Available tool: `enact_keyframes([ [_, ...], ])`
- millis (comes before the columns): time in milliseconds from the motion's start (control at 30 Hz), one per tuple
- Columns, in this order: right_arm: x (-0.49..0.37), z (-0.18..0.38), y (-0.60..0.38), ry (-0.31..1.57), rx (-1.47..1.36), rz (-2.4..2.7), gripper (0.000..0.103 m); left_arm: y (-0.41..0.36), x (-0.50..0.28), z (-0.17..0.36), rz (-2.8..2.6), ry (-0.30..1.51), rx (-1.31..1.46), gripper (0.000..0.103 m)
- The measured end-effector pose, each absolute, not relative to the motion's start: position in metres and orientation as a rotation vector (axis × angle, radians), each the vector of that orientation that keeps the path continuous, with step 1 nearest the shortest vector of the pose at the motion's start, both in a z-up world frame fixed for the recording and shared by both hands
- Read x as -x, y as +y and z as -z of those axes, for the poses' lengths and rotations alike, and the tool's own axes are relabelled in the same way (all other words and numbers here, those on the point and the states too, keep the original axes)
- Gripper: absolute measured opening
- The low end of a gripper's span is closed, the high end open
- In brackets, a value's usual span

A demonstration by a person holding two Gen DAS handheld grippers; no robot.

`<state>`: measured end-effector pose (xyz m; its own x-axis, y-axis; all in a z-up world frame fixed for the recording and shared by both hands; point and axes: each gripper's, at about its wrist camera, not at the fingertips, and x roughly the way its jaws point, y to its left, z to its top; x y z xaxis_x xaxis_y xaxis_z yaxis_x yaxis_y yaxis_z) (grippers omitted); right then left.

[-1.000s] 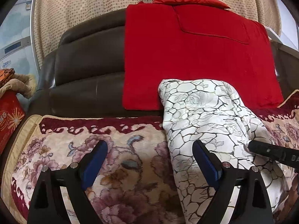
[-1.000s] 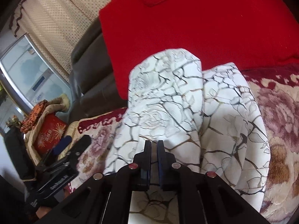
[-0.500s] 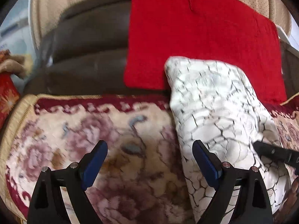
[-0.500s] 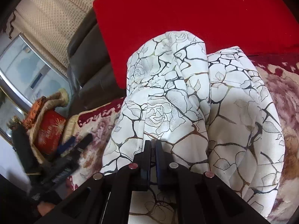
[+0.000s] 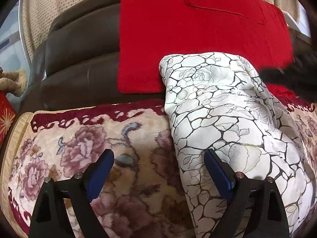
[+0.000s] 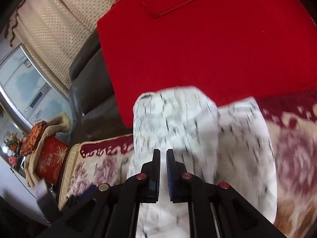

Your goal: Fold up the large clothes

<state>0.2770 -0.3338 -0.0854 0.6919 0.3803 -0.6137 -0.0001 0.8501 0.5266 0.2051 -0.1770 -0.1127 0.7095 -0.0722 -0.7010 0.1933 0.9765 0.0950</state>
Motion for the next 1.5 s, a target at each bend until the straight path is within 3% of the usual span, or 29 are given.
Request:
enact_keyframes([
  [133, -0.324, 0.079, -0.335, 0.826, -0.464, -0.175, 0.009, -0.176, -0.210, 0.113, 0.146, 0.773, -0.157, 0.092],
  [300, -0.376, 0.142, -0.348, 1.050, -0.493, -0.070, 0.006, -0.179, -0.213, 0.114, 0.151, 0.774, -0.156, 0.092],
  [400, -0.376, 0.159, -0.354, 1.045, -0.528, -0.087, 0.006, -0.179, -0.215, 0.114, 0.158, 0.771, -0.151, 0.092],
  [867, -0.269, 0.092, -0.354, 0.927, -0.489, -0.176, 0.009, -0.179, -0.206, 0.110, 0.145, 0.757, -0.154, 0.092],
  [1067, -0.214, 0.089, -0.335, 0.890, -0.519, -0.202, 0.010, -0.181, -0.199, 0.106, 0.148, 0.747, -0.165, 0.092],
  [1100, -0.212, 0.096, -0.332, 0.901, -0.512, -0.189, 0.017, -0.181, -0.198, 0.106, 0.146, 0.748, -0.166, 0.092],
  [1167, -0.217, 0.123, -0.328, 0.978, -0.515, -0.141, 0.070, -0.181, -0.199, 0.107, 0.145, 0.754, -0.167, 0.092],
  [1233, -0.218, 0.136, -0.327, 0.958, -0.520, -0.137, 0.070, -0.181, -0.198, 0.108, 0.148, 0.759, -0.170, 0.092],
  [1500, -0.190, 0.103, -0.361, 0.809, -0.614, -0.164, 0.070, -0.175, -0.200, 0.104, 0.153, 0.769, -0.150, 0.092],
])
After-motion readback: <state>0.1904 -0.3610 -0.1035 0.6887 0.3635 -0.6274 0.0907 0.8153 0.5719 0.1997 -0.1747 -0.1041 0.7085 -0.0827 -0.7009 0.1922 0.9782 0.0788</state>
